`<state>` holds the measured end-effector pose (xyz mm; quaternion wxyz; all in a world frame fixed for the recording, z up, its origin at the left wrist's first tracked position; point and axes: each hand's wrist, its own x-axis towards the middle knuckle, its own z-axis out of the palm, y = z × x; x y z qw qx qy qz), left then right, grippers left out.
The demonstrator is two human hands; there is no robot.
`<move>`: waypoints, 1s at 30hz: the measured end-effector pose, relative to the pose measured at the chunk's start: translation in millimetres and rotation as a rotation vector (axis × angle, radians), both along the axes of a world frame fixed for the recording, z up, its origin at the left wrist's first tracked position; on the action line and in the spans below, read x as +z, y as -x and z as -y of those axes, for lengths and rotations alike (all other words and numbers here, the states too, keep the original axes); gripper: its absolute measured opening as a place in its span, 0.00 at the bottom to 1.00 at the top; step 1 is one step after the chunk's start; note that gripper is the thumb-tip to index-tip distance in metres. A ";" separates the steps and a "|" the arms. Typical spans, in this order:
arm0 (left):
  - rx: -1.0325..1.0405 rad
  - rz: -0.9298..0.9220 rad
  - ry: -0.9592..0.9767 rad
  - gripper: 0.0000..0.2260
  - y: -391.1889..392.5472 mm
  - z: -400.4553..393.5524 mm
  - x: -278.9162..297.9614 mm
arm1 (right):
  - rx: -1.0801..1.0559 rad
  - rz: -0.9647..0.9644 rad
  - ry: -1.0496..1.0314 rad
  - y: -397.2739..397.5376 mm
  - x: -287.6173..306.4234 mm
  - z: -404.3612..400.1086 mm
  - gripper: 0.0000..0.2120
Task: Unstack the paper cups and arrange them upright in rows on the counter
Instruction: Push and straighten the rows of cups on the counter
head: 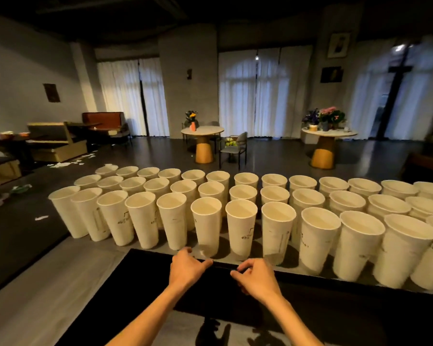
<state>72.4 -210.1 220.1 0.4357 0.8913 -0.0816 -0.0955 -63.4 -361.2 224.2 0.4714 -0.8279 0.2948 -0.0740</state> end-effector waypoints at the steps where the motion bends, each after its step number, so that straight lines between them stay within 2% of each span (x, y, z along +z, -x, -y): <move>1: -0.058 -0.010 0.005 0.39 -9.3 0.8 0.2 | -0.068 -0.013 0.017 -8.6 -2.3 -2.3 0.09; 6: -0.237 -0.025 -0.017 0.36 -29.4 7.0 -1.6 | -0.269 -0.126 0.019 -22.1 -8.8 -0.7 0.16; 11: -0.263 0.050 -0.080 0.38 -39.8 10.5 -1.5 | -0.370 -0.126 0.064 -28.0 -5.1 -10.4 0.32; 17: -0.236 0.062 -0.134 0.38 -44.9 15.4 3.5 | -0.347 -0.161 0.015 -32.7 -1.6 -6.4 0.36; 22: -0.227 0.077 -0.100 0.31 -47.3 14.1 2.6 | -0.340 -0.174 -0.034 -28.6 -7.0 -10.9 0.43; 25: -0.222 0.055 -0.092 0.30 -46.0 14.9 4.4 | -0.357 -0.189 -0.019 -25.3 -10.0 -14.6 0.40; 30: -0.177 0.020 -0.085 0.31 -40.4 11.4 2.5 | -0.329 -0.202 0.073 -23.9 -5.1 -27.9 0.18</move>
